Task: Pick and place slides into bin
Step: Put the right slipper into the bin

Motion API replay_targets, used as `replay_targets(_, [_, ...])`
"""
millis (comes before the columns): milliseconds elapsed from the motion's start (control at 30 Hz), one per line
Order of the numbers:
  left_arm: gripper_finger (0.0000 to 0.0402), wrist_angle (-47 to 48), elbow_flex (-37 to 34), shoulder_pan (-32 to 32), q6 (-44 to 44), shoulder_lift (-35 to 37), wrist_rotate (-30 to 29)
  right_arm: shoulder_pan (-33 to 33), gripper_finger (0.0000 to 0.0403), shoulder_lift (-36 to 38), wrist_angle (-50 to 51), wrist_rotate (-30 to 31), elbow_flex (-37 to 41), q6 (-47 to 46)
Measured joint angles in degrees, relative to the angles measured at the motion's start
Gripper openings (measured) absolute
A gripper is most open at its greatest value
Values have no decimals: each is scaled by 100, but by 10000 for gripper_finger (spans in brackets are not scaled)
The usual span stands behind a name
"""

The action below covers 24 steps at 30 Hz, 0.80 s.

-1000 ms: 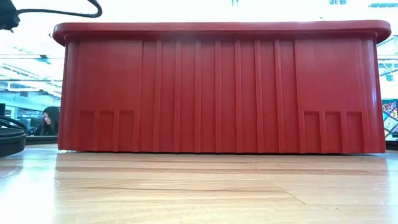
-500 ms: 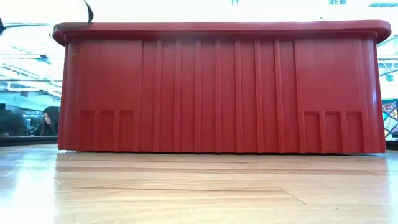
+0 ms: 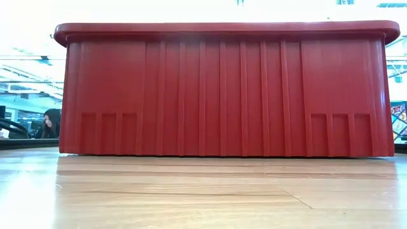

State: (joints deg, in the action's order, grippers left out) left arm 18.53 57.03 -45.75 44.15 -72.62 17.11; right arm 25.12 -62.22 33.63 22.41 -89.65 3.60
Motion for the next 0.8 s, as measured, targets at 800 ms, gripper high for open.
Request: replay_targets(800, [1,4126,4970,4864,-4959,-613,-2724,0,0,427,306,23,147,1006])
